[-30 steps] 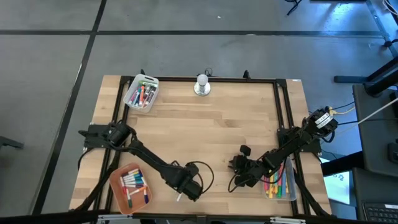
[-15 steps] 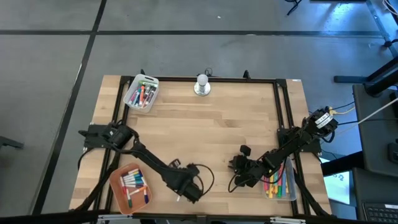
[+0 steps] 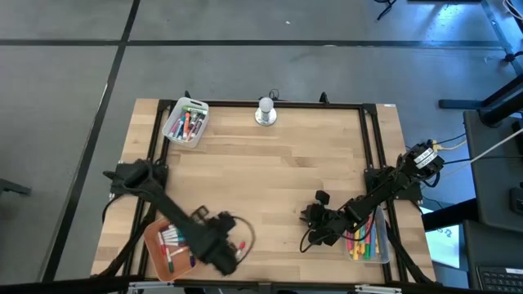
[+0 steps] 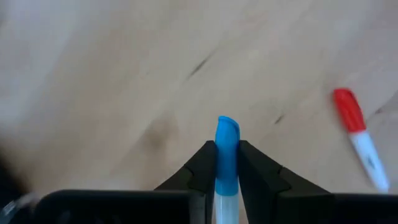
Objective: Pick & Place Markers
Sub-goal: Put the light blue and white highlighter pen into the orange bin
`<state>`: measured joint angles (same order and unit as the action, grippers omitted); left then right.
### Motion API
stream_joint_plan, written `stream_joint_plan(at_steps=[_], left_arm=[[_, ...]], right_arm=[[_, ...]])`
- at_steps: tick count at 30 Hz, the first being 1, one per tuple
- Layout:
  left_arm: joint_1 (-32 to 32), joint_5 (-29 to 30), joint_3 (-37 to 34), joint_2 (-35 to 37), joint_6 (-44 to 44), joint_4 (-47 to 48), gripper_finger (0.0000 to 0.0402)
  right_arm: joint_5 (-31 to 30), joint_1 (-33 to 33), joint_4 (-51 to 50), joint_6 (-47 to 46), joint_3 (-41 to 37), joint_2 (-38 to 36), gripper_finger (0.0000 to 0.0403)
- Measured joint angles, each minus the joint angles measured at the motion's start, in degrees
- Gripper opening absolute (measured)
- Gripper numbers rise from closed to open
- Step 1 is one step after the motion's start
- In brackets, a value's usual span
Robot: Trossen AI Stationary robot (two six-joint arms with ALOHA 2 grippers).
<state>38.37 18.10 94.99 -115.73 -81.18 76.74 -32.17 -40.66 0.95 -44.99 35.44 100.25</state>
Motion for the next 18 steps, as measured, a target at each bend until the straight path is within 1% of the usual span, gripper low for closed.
stream_joint_plan(at_steps=[5, 9, 14, 16, 18], left_arm=[[7.8, 6.4, 0.1, 3.8, -11.6, 8.0, 0.0052], [16.0, 11.9, 0.1, 4.6, -20.0, 12.6, 0.0053], [23.2, 12.9, -1.5, 4.5, -29.5, 12.9, 0.0059], [25.1, 13.1, -2.0, 4.1, -33.2, 13.0, 0.0062], [26.6, 12.7, -2.6, 3.5, -35.0, 12.7, 0.0066]], right_arm=[[0.0, 0.0, 0.0, -0.3, 0.0, 0.0, 0.0106], [0.0, -0.1, -0.1, -1.4, 0.0, 0.0, 0.0106], [0.0, -0.1, -0.1, -1.6, 0.0, 0.0, 0.0106], [0.0, -0.1, -0.1, -2.1, 0.0, 0.0, 0.0106], [0.0, -0.1, -0.1, -2.2, 0.0, 0.0, 0.0106]])
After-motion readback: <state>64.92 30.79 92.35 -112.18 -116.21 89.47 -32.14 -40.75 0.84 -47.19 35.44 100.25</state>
